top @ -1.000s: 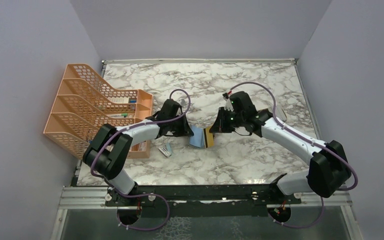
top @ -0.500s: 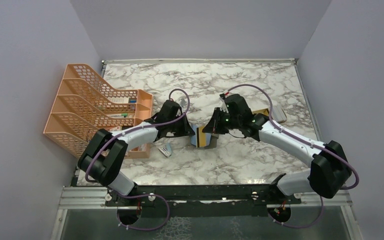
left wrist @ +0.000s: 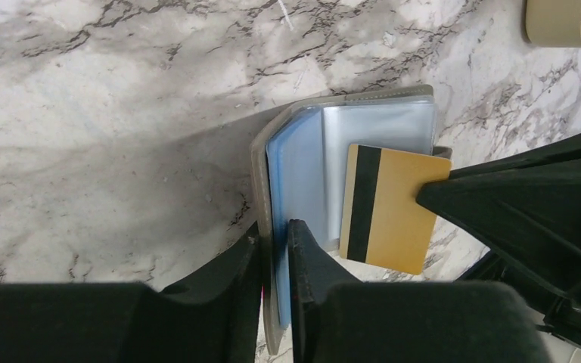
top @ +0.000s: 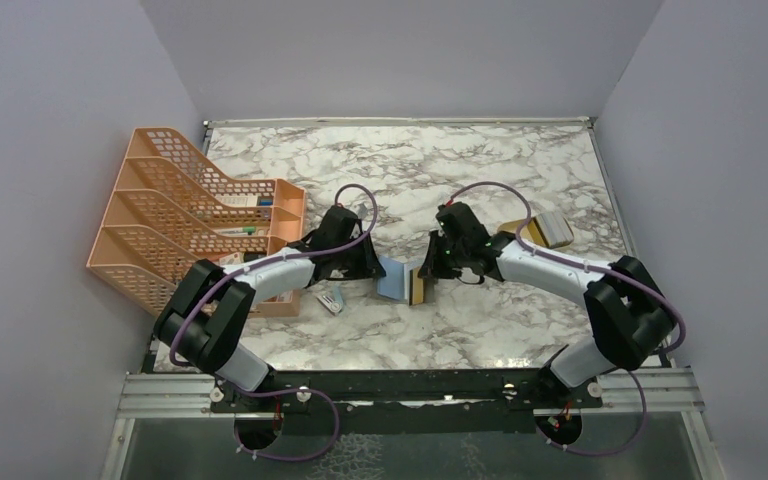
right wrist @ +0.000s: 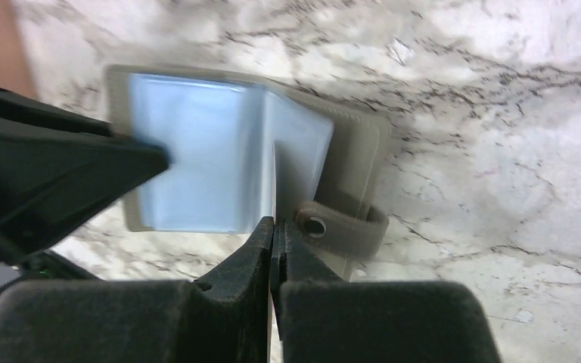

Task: Put the credit cards into the card holder
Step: Insert the credit card into the card holder.

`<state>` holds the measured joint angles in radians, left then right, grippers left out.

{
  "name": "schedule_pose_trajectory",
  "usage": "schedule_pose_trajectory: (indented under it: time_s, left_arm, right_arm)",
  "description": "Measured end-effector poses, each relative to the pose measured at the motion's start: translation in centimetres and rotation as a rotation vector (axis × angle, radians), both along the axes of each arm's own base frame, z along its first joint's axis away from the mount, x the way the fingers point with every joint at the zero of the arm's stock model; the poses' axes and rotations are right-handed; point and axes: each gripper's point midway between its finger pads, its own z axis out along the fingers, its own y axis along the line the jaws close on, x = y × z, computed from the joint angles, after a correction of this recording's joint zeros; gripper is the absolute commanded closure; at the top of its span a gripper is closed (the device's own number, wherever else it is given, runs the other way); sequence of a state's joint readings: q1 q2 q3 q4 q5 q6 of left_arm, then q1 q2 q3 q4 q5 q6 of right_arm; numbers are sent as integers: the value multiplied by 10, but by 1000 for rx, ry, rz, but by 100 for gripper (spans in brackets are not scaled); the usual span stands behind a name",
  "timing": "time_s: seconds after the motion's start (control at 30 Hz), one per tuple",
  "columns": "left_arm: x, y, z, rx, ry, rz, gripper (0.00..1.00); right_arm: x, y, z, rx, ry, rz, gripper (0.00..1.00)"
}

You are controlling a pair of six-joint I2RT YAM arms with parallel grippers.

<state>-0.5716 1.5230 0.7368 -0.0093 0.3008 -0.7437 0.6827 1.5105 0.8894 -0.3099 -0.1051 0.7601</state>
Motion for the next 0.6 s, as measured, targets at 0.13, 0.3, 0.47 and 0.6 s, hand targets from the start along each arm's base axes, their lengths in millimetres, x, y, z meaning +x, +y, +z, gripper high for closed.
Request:
schedule_pose_trajectory:
  time_s: [0.13, 0.3, 0.47, 0.6]
  left_arm:
    - [-2, 11, -8, 63, 11, 16, 74]
    - [-4, 26, -11, 136, 8, 26, 72]
    - [-6, 31, -14, 159, 10, 23, 74]
    - [-6, 32, -14, 166, 9, 16, 97]
  right_arm:
    - [-4, -13, -22, -54, 26, -1, 99]
    - [4, -16, -24, -58, 5, 2, 99]
    - [7, -14, -22, -52, -9, 7, 99]
    - [8, -15, -22, -51, -9, 3, 99]
